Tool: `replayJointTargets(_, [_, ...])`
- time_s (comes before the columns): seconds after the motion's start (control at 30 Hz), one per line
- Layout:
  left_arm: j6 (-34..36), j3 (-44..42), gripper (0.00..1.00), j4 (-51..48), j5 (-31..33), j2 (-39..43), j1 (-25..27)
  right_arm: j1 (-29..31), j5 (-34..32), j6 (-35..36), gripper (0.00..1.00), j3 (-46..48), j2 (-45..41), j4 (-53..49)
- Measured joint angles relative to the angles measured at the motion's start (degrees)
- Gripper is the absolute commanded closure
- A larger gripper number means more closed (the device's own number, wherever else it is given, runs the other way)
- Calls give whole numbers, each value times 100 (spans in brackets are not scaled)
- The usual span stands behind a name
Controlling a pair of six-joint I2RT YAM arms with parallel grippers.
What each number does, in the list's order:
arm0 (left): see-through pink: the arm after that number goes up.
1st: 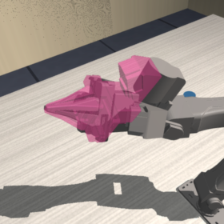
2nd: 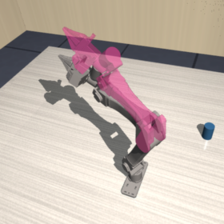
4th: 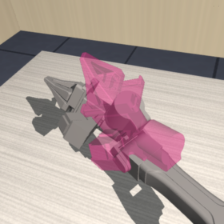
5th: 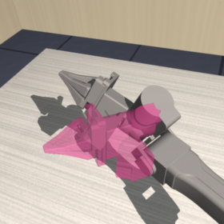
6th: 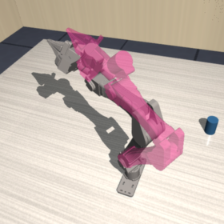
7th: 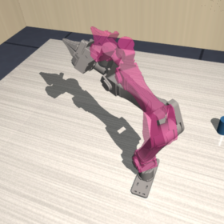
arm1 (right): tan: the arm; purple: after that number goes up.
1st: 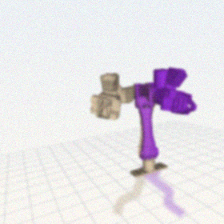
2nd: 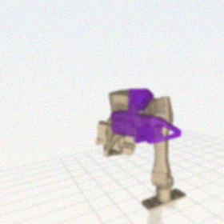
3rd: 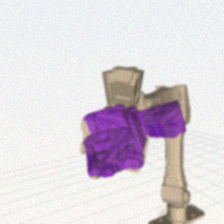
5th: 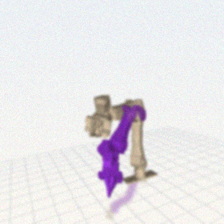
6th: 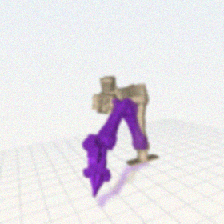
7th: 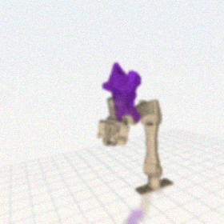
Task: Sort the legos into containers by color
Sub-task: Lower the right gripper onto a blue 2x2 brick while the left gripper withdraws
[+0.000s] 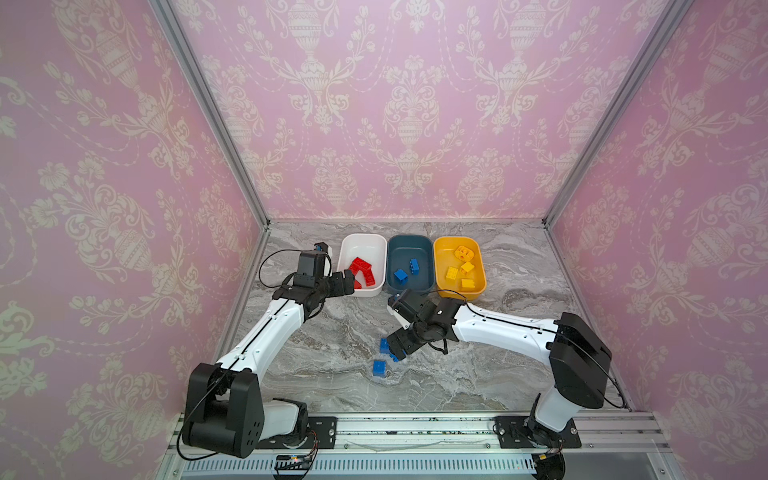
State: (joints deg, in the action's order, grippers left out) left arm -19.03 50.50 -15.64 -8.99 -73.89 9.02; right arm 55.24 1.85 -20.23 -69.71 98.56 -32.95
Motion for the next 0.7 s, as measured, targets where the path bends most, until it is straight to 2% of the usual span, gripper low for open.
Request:
replayJointTargets(0.23, [-361, -549, 5, 24, -330, 452, -256, 273, -153, 229, 15, -330, 485, -199])
replayJointTargets(0.4, [-468, -632, 5, 22, -446, 597, -330, 363, -278, 299, 20, -579, 831, -387])
replayJointTargets(0.57, [-494, -645, 5, 26, -498, 664, -398, 378, -334, 378, 34, -774, 1123, -544])
replayJointTargets(0.7, [-511, -664, 5, 37, -555, 671, -433, 378, -389, 369, 40, -824, 1281, -599])
